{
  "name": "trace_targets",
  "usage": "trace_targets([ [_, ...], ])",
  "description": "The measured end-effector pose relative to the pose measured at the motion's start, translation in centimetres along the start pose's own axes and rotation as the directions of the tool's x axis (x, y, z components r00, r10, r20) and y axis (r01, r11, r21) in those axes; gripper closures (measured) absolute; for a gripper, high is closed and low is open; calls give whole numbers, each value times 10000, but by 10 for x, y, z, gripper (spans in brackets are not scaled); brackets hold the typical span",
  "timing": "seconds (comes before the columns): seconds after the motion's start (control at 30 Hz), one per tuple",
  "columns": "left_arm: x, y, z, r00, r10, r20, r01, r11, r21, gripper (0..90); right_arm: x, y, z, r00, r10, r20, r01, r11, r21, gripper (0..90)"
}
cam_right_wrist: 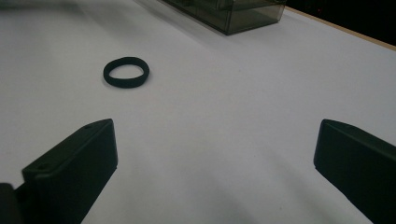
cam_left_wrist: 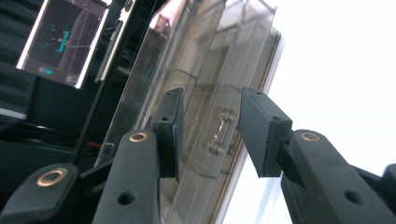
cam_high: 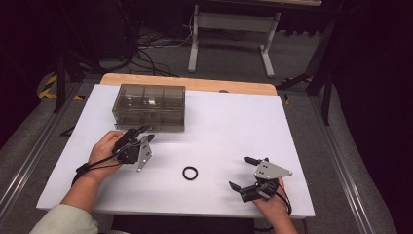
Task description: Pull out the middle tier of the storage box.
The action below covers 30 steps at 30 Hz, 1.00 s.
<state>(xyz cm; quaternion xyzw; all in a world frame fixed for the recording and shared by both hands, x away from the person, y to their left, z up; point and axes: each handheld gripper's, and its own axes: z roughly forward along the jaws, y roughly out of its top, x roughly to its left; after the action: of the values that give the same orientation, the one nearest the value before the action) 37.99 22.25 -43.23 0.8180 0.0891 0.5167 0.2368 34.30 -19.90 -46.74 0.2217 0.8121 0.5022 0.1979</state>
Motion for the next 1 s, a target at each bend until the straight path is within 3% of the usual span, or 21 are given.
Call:
trace_targets([
  [0.03, 4, 0, -2, 9987, -461, 194, 466, 9986, -261, 600, 0, 0, 0, 10000, -21, -1, 21, 10000, 6, 3],
  [0.07, 4, 0, -2, 9987, -461, 194, 466, 9986, -261, 595, 0, 0, 0, 10000, -21, -1, 21, 10000, 6, 3],
  [0.17, 10, -1, -4, 9938, -982, 513, 1012, 9931, -586, 586, 0, 0, 0, 10000, 8, -8, -8, 10000, -9, 3],
  [0.27, 15, -2, -6, 9855, -1482, 823, 1549, 9845, -821, 570, 0, 0, 0, 10000, 5, -2, -5, 10000, 1, 3],
  [0.3, 18, -3, -8, 9776, -1816, 1066, 1920, 9766, -965, 560, 0, 0, 0, 10000, 9, -1, -9, 10000, 28, 3],
  [0.33, 18, -3, -8, 9776, -1816, 1066, 1920, 9766, -965, 554, 0, 0, 0, 10000, 9, -1, -9, 10000, 28, 3],
  [0.37, 21, -4, -8, 9684, -2145, 1274, 2288, 9671, -1112, 544, 0, 0, 0, 10000, -10, -10, 10, 10000, 0, 3],
  [0.4, 21, -4, -8, 9684, -2145, 1274, 2288, 9671, -1112, 536, 0, 0, 0, 10000, -10, -10, 10, 10000, 0, 3],
  [0.43, 24, -5, -9, 9565, -2487, 1522, 2678, 9558, -1211, 518, 0, 0, 0, 10000, 9, -13, -9, 10000, -6, 3],
  [0.47, 24, -5, -9, 9565, -2487, 1522, 2678, 9558, -1211, 501, 0, 0, 0, 10000, 9, -13, -9, 10000, -6, 3],
  [0.53, 28, -6, -9, 9382, -2907, 1878, 3153, 9417, -1174, 484, 0, 0, 0, 10000, 19, -13, -19, 10000, 18, 3],
  [0.57, 32, -8, -9, 9116, -3400, 2310, 3739, 9193, -1226, 465, 0, 0, 0, 10000, 17, -12, -17, 10000, 20, 3],
  [0.6, 32, -8, -9, 9116, -3400, 2310, 3739, 9193, -1226, 450, 0, 0, 0, 10000, 17, -12, -17, 10000, 20, 3],
  [0.63, 35, -9, -9, 8924, -3701, 2582, 4102, 9037, -1224, 436, 0, 0, 0, 10000, 20, -16, -20, 10000, 23, 3],
  [0.67, 37, -10, -9, 8787, -3904, 2746, 4347, 8922, -1227, 436, 0, 0, 0, 10000, 20, -16, -20, 10000, 23, 3],
  [0.7, 42, -13, -9, 8433, -4330, 3183, 4900, 8628, -1245, 409, 0, 0, 0, 10000, 19, -17, -19, 10000, 21, 3],
  [0.73, 42, -13, -9, 8433, -4330, 3183, 4900, 8628, -1245, 396, 0, 0, 0, 10000, 19, -17, -19, 10000, 21, 3],
  [0.83, 49, -17, -11, 7881, -4911, 3711, 5644, 8172, -1171, 387, 0, 0, 0, 10000, 45, -25, -45, 10000, 17, 3],
  [0.93, 52, -19, -11, 7650, -5209, 3788, 5972, 7939, -1142, 375, 0, 0, 0, 10000, 45, -22, -45, 10000, 14, 3],
  [0.97, 55, -21, -12, 7476, -5514, 3702, 6239, 7742, -1065, 367, 0, 0, 0, 10000, 45, -32, -45, 10000, 24, 3],
  [1.0, 55, -21, -12, 7476, -5514, 3702, 6239, 7742, -1065, 369, 0, 0, 0, 10000, 45, -32, -45, 10000, 24, 3],
])
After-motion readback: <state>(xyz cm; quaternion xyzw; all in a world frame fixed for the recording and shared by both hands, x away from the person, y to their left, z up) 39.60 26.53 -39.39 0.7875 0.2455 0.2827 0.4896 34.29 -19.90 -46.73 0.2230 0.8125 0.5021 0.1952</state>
